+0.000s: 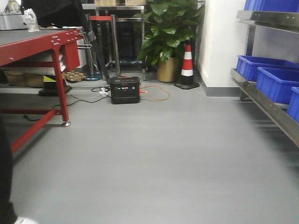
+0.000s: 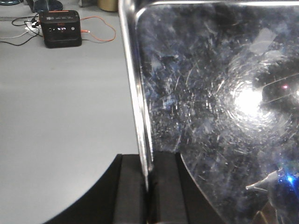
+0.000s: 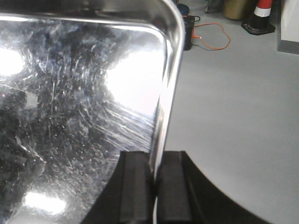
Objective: Stack silver trays without gaps
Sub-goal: 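Drive the base away from the shelf holding the tray in both grippers, then turn the base past the orange cone toward the other shelf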
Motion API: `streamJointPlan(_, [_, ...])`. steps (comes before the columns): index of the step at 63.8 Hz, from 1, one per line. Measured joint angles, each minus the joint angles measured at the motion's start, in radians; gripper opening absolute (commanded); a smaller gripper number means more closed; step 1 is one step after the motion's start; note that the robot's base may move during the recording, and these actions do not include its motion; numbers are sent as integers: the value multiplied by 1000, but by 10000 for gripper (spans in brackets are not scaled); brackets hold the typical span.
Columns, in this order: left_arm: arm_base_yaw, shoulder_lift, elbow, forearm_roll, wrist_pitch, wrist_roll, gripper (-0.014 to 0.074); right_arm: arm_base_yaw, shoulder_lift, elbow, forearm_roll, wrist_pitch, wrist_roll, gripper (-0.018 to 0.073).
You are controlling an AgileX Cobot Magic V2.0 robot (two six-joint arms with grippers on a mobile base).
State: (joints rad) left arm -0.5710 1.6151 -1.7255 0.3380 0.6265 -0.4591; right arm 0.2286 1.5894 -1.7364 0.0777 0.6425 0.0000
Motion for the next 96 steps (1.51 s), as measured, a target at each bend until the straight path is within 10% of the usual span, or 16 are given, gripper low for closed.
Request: streamJointPlan(96, [0,0,0,0,-4,0,-16,0,0,0,0,-10,0,-87])
